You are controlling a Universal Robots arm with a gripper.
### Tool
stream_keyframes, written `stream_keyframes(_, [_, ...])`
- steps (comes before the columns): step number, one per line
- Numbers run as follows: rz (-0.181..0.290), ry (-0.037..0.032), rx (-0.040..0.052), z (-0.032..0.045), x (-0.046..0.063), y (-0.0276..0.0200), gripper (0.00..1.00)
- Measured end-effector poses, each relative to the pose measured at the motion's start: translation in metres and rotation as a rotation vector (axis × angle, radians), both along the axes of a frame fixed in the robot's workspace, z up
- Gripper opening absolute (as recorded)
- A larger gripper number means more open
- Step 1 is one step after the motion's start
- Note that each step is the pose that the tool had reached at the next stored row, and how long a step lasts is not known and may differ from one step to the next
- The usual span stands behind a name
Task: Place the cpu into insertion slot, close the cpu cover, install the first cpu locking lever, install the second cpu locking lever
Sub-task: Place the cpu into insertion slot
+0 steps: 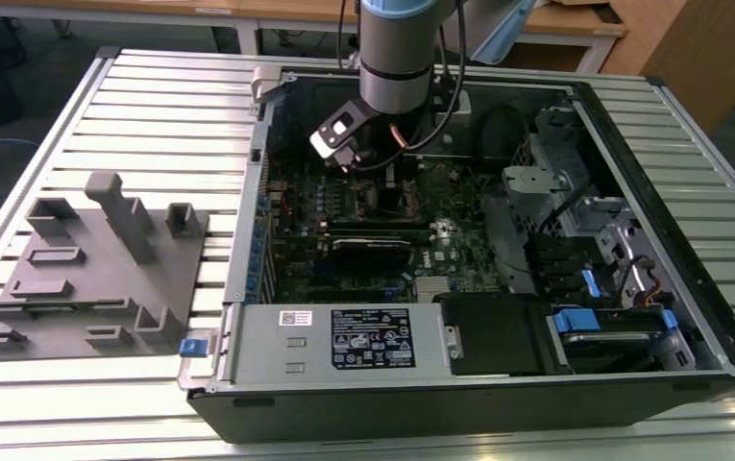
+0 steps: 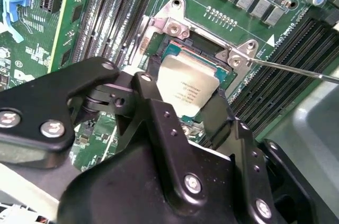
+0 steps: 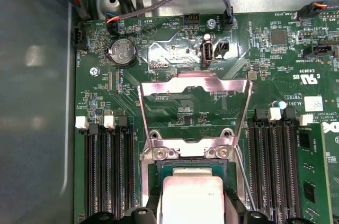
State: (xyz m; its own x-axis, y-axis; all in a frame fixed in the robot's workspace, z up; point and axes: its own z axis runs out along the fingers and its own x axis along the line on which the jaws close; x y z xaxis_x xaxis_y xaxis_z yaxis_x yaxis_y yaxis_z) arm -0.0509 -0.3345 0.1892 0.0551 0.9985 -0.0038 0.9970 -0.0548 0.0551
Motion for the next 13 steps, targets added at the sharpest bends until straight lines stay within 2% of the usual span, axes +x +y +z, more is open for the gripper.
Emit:
stream_keyframes(1, [0.0, -0.0007, 0.0015, -0.0005, 0.0, 0.0003, 0.59])
stream_keyframes(3, [0.0, 0.0002, 0.0004, -0.0002, 0.0, 0.0001, 0.59])
stream_keyframes(4, [0.0, 0.0009, -0.0008, 0.0002, 0.0, -0.0001, 0.67])
stream_keyframes(8, [0.0, 0.001, -0.001, 0.0016, 0.0, -0.0002, 0.67])
stream_keyframes(13, [0.0, 0.0009, -0.0009, 0.01, 0.0, -0.0001, 0.67])
